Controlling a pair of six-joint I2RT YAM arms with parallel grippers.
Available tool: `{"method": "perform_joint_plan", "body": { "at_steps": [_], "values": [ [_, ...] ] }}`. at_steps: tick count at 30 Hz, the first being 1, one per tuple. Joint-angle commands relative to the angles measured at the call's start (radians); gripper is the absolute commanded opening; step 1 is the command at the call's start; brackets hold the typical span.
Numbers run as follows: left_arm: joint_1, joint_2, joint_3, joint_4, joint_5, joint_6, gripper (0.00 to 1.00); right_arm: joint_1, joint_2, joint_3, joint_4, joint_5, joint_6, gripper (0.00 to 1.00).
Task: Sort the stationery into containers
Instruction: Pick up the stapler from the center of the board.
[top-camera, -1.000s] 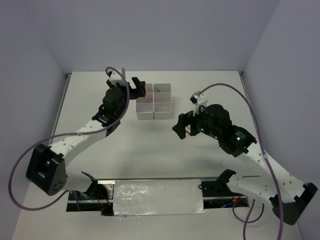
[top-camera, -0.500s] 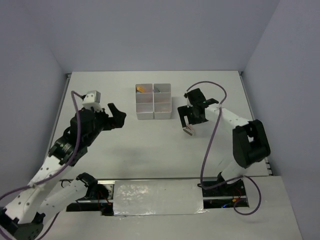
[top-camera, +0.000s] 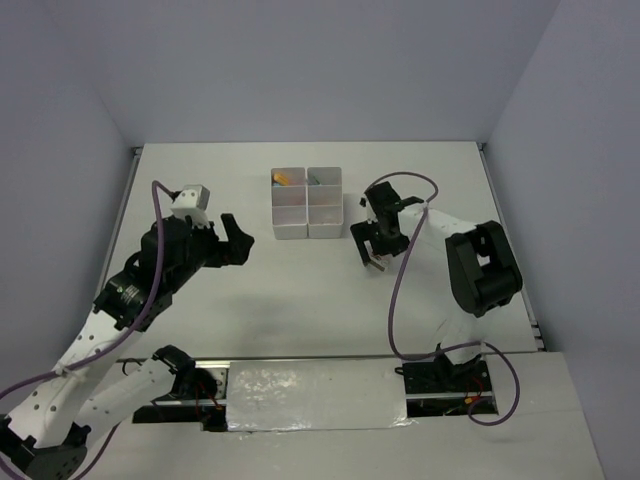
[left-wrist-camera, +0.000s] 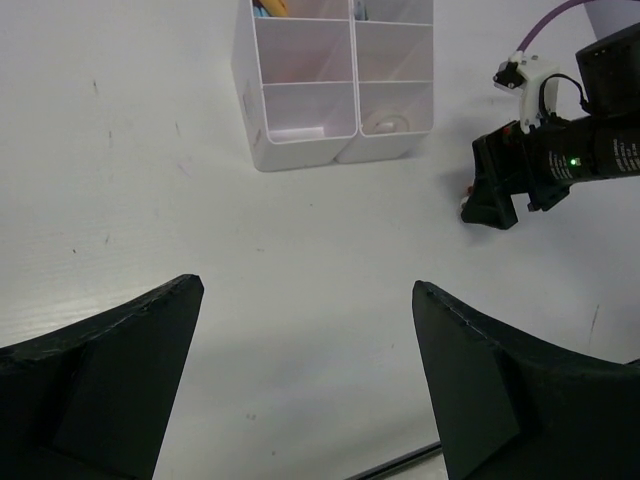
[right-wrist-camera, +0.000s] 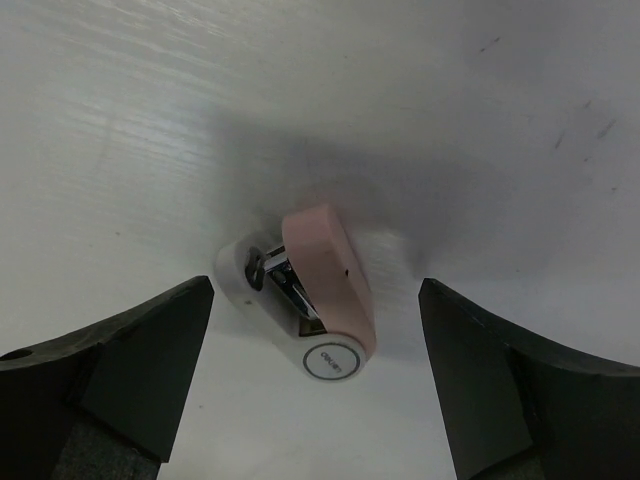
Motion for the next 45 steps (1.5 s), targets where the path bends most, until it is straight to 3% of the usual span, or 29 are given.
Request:
{"method": "perform_joint_plan", "body": {
  "at_steps": [1,4,5,6,11,14,18,20,24,31,40,45],
  "values": [
    [-0.001,-0.016,0.008,0.012,0.026,0.038,0.99,-0.001,0.031,0.027,-0.036,-0.009,-0.017,0.91],
    [0.002,-0.023,0.002,0.019,0.029,0.039,0.99,-0.001,0.037,0.018,-0.019,-0.009,-0.017,0.79],
    [0.003,-0.023,-0.001,0.022,0.033,0.035,0.99,-0.003,0.041,0.019,-0.017,-0.009,-0.017,0.7],
    [0.003,-0.02,-0.003,0.028,0.035,0.031,0.99,-0.001,0.044,0.019,-0.017,0.005,-0.017,0.52],
    [0.003,-0.018,-0.014,0.035,0.061,-0.024,0.99,0.003,-0.039,-0.017,0.032,0.001,-0.014,0.24],
    [0.003,-0.029,-0.047,0.109,0.122,-0.079,0.99,0.022,-0.18,-0.076,0.101,-0.089,0.003,0.23],
    [0.002,0.009,-0.124,0.314,0.303,-0.281,0.99,0.214,-0.504,-0.2,0.315,-0.183,0.047,0.22],
    [-0.003,0.035,-0.197,0.504,0.427,-0.421,0.99,0.29,-0.617,-0.287,0.409,-0.203,0.073,0.22],
    [-0.05,0.127,-0.284,0.807,0.533,-0.604,0.99,0.411,-0.849,-0.409,0.601,-0.193,0.121,0.19],
    [-0.216,0.229,-0.189,0.767,0.426,-0.561,0.97,0.534,-0.917,-0.407,0.612,-0.053,0.127,0.18],
    [-0.224,0.163,-0.17,0.658,0.257,-0.491,0.93,0.589,-0.865,-0.36,0.514,0.114,0.13,0.19],
    [-0.233,0.178,-0.175,0.729,0.308,-0.48,0.94,0.623,-0.796,-0.314,0.506,0.145,0.133,0.18]
  ]
}}
